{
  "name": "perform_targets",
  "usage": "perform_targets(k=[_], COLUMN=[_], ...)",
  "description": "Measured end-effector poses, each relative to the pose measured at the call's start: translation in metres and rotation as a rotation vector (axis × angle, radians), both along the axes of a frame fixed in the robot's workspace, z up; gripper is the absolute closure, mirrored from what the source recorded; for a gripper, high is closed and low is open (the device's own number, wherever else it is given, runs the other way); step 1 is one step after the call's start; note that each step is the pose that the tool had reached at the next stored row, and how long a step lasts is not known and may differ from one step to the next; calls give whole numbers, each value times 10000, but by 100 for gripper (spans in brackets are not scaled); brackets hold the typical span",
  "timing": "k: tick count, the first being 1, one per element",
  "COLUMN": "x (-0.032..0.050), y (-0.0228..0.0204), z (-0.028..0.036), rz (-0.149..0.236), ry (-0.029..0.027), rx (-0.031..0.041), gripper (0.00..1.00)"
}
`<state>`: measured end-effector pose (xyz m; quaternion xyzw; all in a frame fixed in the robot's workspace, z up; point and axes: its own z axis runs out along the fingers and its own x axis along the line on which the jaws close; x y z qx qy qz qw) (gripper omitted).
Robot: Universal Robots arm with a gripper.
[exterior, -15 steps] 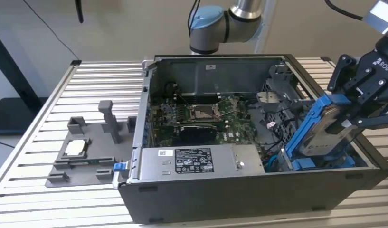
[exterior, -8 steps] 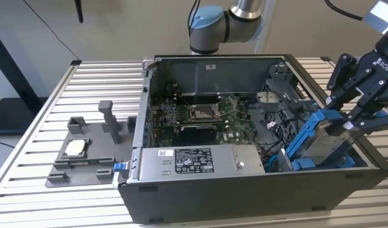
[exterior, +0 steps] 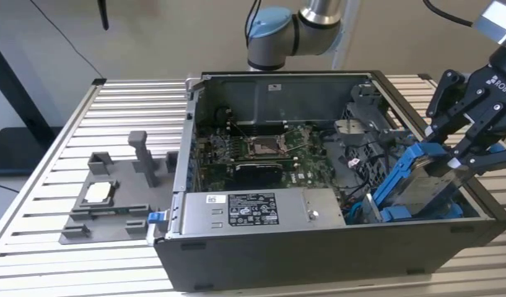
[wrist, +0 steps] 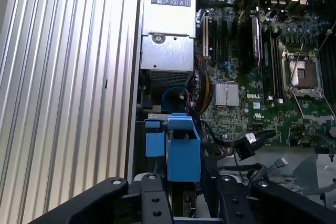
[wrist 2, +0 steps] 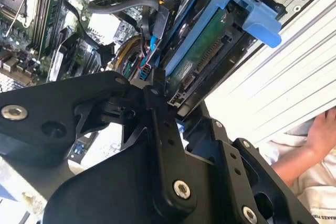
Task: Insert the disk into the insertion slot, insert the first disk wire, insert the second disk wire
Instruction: 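Insert the disk into the insertion slot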
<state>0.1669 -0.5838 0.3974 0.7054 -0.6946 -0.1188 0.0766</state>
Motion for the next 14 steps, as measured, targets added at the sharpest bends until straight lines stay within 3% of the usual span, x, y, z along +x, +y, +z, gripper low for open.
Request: perform_targets(k=[6,7,11,13,14], x=[0,0,0,0,0], y=[0,0,0,0,0], z=[0,0,0,0,0], rz=[0,0,0,0,0], ry=[-7,-7,-12,-15,-15], rx=[-1,0,-1,0,-1], gripper=[52,45,45,55,55])
